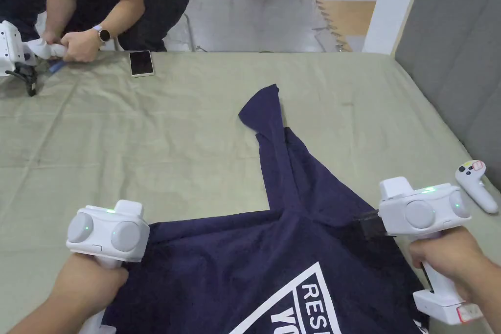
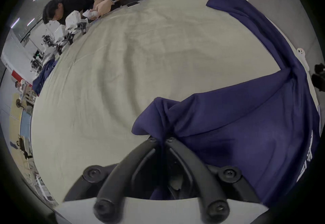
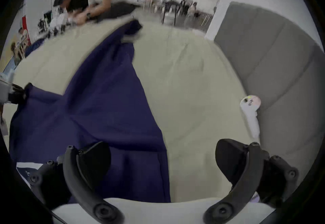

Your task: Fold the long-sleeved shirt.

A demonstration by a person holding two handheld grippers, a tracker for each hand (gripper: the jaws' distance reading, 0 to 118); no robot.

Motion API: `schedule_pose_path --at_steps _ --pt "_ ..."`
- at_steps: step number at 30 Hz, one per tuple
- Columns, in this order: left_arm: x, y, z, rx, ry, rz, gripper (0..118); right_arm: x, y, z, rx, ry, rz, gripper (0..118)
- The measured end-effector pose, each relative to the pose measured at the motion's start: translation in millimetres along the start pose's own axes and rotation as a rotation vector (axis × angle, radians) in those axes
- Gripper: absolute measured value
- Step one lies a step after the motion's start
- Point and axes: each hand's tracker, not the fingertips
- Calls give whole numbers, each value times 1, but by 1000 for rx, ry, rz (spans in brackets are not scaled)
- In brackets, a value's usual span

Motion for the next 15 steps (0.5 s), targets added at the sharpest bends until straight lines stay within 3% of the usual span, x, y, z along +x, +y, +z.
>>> schedule_pose_path --at_steps 3,7,9,11,12,13,15 --pt "-7 4 -4 -17 -18 -3 6 4 3 -23 13 9 21 117" --pt "-15 5 -10 -27 -54 42 6 -11 0 1 23 23 37 115" --pt "-14 5 -10 -22 -50 38 6 -16 -1 4 79 97 51 108" --pt "-5 -2 -5 -18 -37 30 6 -33 -6 12 110 100 131 58" --pt "-3 -3 -4 -11 -23 27 6 -43 -9 16 105 31 186 26" --pt "-1 -4 -3 -2 -11 28 6 -48 -10 19 99 0 221 5" --pt "-1 -5 9 9 2 42 6 -44 -14 33 112 26 173 5"
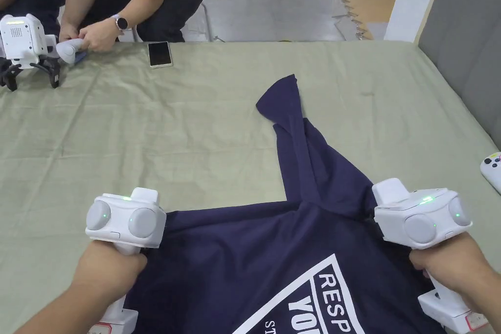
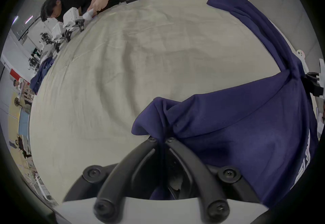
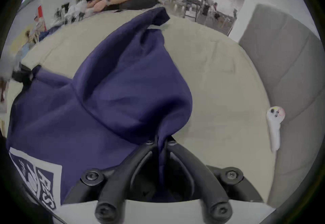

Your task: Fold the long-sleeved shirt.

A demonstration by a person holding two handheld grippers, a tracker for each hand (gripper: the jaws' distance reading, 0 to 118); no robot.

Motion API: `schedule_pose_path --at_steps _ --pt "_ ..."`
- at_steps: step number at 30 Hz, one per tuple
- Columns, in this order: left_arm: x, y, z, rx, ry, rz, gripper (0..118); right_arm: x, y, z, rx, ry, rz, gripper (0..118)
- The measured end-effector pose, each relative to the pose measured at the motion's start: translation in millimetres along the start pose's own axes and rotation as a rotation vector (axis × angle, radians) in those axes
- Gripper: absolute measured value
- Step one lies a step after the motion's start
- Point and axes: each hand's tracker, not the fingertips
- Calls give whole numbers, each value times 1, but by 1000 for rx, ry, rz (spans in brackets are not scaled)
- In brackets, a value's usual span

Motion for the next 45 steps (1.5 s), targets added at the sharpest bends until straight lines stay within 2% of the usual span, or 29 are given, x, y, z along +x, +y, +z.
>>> schedule_pose_path --at_steps 4,8,14,24,29,33,37,45 --pt "-23 5 50 97 -64 100 6 24 5 42 112 24 -90 5" --pt "-47 20 109 150 -102 152 6 34 23 117 196 26 -113 5" --pt "-71 34 202 277 -115 190 6 53 45 195 346 35 -167 5" --pt "-98 52 343 530 -96 160 6 68 82 316 505 -7 -106 5" --pt "-102 54 397 632 -102 162 6 68 104 371 562 -65 -60 5" --pt "-101 68 439 695 -84 146 6 74 131 414 604 -110 -35 5" --pt "-110 86 488 780 -102 201 6 80 161 457 652 -153 0 5" --pt "-119 134 565 902 -18 221 6 90 232 522 705 -226 8 5"
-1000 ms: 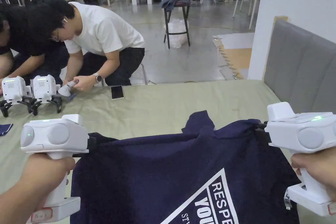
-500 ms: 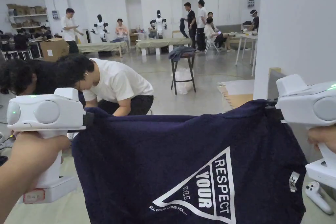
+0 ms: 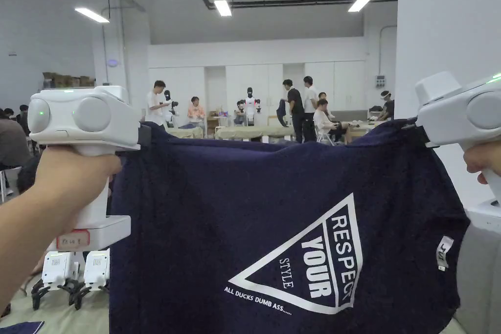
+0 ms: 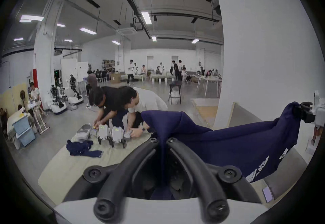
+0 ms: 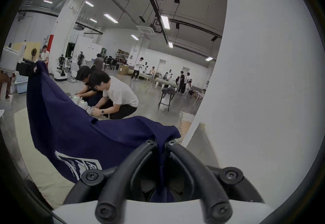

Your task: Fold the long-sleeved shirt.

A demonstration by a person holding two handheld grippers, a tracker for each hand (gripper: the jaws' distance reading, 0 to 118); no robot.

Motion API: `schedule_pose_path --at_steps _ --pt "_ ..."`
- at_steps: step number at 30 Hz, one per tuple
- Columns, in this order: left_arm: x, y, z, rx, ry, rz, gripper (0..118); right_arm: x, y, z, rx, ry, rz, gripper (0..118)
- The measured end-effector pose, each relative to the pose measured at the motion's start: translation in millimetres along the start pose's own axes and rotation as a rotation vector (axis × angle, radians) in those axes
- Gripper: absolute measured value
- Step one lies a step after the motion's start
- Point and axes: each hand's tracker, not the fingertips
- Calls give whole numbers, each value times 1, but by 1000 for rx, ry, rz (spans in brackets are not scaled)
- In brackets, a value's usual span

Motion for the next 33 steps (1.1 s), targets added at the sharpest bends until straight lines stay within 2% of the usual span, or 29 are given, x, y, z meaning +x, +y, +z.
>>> schedule_pose_path --at_steps 4,11,14,24,27,31,33 --pt "9 29 1 32 50 -18 6 4 32 -11 15 -22 -1 5" --pt "24 69 -34 74 107 -89 6 7 66 -62 19 -69 -29 5" --pt "31 89 -63 76 161 -166 6 7 84 -93 21 -96 -9 5" --pt "41 161 -168 245 199 -164 6 20 160 -185 102 -201 -8 5" --pt "38 178 -205 280 220 -125 6 20 181 -224 138 -220 -8 5" --pt "36 199 -247 330 274 -140 6 18 206 -267 176 -234 0 4" --pt "35 211 -265 349 291 -134 6 23 221 -283 208 -234 -32 4"
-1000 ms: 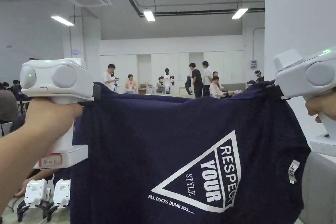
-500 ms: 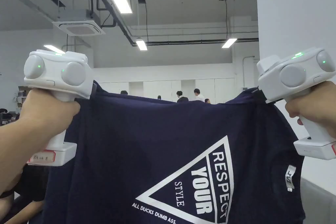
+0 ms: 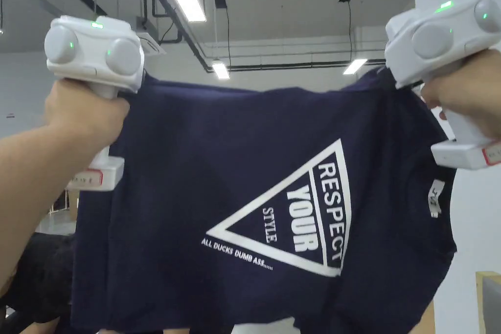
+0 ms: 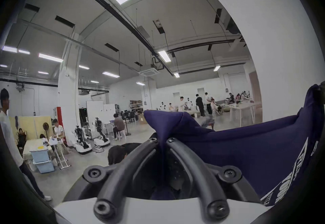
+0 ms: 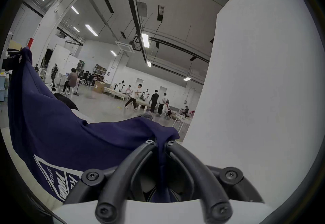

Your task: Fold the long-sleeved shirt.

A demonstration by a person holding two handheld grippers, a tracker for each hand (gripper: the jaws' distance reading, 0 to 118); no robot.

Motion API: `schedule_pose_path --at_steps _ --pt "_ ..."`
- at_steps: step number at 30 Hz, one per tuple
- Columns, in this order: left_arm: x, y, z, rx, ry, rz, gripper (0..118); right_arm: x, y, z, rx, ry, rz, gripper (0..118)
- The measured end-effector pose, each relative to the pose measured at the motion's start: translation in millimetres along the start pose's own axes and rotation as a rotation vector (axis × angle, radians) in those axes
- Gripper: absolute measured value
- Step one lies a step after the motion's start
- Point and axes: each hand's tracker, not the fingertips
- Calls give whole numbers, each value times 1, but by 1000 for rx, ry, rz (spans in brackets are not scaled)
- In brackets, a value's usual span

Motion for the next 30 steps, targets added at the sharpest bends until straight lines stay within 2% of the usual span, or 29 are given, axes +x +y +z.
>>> schedule_pose_path --at_steps 5,8,14,19,22,26,30 --pt "11 14 -34 58 41 -26 6 -5 22 -40 53 -56 16 4" --pt "14 15 -44 97 47 -18 6 -6 28 -50 78 -87 -4 4" --pt "33 -9 -58 110 31 -47 6 -8 5 -62 71 -127 -25 4" --pt "47 -39 -67 66 21 -85 6 -17 -33 -70 9 -102 -10 4" --pt "52 -60 -70 34 16 -87 6 -22 -56 -79 -32 -83 30 4" --pt "59 -91 -70 -13 1 -118 6 -27 -87 -83 -75 -53 26 4" --pt "58 -121 -59 -76 -21 -156 6 -34 -115 -68 -120 -23 51 4"
